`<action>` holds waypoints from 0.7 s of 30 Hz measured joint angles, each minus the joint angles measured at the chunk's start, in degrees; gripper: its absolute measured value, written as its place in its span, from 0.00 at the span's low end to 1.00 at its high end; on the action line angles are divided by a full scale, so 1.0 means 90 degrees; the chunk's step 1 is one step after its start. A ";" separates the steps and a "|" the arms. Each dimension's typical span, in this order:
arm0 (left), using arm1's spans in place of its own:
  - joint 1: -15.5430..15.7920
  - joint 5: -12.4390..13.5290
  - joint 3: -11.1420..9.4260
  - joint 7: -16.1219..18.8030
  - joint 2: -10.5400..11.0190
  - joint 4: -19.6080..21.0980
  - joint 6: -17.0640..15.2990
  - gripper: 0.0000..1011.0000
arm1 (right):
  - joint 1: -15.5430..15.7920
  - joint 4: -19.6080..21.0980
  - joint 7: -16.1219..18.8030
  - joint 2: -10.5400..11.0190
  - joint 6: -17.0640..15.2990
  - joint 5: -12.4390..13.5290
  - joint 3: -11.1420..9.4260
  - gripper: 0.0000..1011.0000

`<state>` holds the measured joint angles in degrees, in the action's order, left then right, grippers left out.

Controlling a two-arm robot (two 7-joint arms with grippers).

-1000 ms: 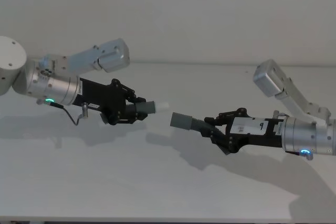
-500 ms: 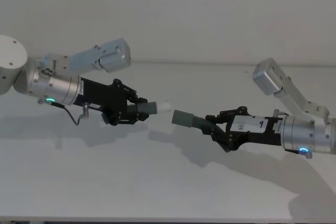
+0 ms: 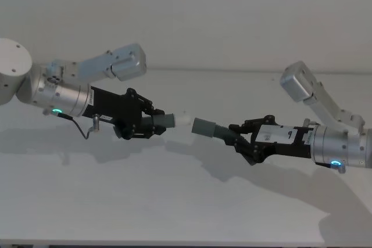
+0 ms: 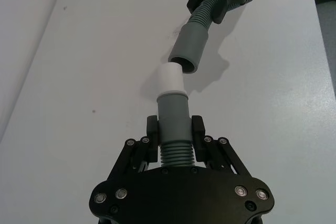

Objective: Use both hands to pick up one end of the pipe from the table, align the ends, and insert them.

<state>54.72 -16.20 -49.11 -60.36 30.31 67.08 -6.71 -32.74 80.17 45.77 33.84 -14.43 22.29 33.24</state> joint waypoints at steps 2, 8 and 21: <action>0.0014 -0.0009 -0.0016 -0.0004 -0.0007 -0.0015 0.0000 0.36 | -0.0011 -0.0013 -0.0013 -0.0001 -0.0002 0.0015 0.0006 0.28; 0.0041 -0.0025 -0.0054 -0.0013 -0.0032 -0.0063 0.0001 0.36 | -0.0032 -0.0042 -0.0027 -0.0004 -0.0003 0.0053 0.0017 0.28; 0.0131 -0.0071 -0.0152 -0.0051 -0.0134 -0.0224 0.0039 0.36 | -0.0089 -0.0127 -0.0031 -0.0039 0.0046 0.0171 0.0050 0.28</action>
<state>55.89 -16.84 -50.48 -60.82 29.11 65.07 -6.36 -33.54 79.02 45.49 33.49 -14.01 23.83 33.69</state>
